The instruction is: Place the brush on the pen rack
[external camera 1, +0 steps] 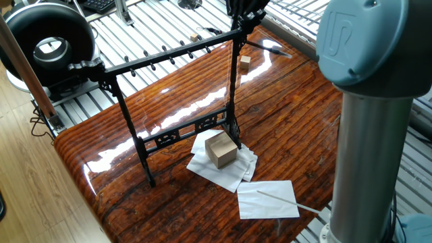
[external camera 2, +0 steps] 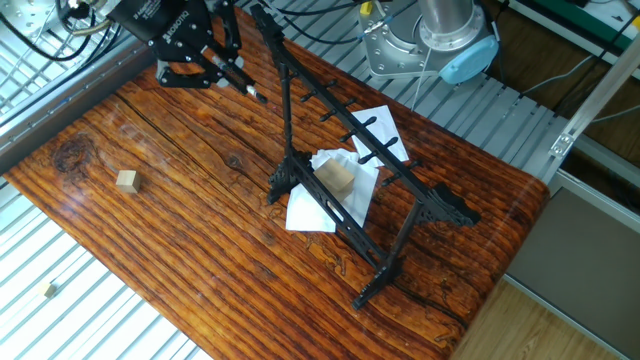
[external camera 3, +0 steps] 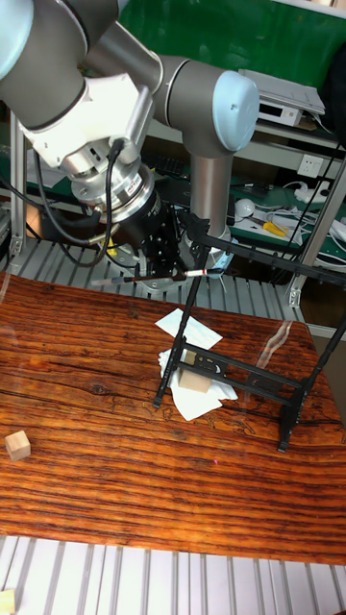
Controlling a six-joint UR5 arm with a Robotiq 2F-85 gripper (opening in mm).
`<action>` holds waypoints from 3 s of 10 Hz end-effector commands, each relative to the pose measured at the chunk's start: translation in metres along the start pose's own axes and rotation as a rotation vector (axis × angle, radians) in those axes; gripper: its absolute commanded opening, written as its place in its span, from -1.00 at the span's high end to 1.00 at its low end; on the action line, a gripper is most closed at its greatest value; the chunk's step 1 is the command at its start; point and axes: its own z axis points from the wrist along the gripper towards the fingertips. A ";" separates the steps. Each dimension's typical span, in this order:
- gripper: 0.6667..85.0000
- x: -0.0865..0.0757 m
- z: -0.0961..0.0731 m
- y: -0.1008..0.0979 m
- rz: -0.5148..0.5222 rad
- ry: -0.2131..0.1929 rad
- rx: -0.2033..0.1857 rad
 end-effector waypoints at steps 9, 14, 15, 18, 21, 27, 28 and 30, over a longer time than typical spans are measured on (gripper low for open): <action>0.99 0.003 -0.002 0.012 0.007 -0.013 0.024; 0.99 0.004 -0.002 0.014 -0.003 -0.014 0.029; 0.99 0.004 -0.003 0.016 -0.016 -0.014 0.025; 0.99 -0.002 -0.003 0.025 -0.047 -0.034 -0.001; 0.99 0.000 -0.002 0.025 -0.068 -0.036 0.010; 0.99 0.008 0.001 0.016 -0.104 -0.014 0.028; 0.99 0.009 0.001 0.017 -0.112 -0.011 0.026; 0.99 0.011 0.000 0.016 -0.145 0.004 0.023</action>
